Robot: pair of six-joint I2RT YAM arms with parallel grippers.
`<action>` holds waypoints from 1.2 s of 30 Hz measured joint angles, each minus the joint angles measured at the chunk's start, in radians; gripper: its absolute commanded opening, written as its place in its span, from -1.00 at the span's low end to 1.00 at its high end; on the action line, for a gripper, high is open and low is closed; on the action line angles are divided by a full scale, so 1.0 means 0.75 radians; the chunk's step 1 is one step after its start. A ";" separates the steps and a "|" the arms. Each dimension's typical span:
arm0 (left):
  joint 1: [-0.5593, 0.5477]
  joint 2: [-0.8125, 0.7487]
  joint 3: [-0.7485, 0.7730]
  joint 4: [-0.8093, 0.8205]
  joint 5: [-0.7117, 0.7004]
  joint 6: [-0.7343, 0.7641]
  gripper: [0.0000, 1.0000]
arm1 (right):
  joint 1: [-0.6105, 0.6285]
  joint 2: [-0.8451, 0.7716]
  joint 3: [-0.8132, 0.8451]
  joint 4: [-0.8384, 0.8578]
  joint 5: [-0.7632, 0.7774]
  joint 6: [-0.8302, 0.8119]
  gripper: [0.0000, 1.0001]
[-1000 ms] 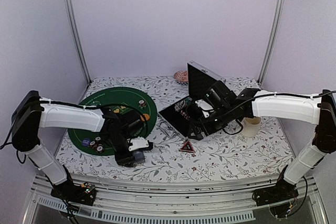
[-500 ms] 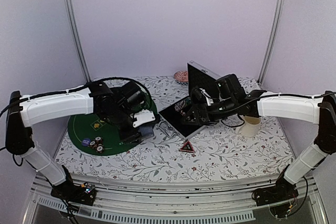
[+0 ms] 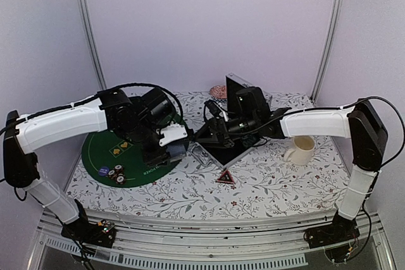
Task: Distribute texas hold em gaming equipment
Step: Adjust the face-down deck piles.
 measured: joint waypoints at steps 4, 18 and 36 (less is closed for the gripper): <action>-0.001 0.000 0.013 -0.004 -0.010 0.000 0.08 | 0.033 0.077 0.087 0.042 -0.040 0.023 0.88; -0.002 0.013 0.033 -0.006 -0.044 0.001 0.07 | 0.080 0.314 0.266 0.125 -0.163 0.092 0.86; -0.003 0.036 0.038 -0.010 -0.086 0.005 0.03 | 0.081 0.380 0.319 0.040 -0.074 0.053 0.55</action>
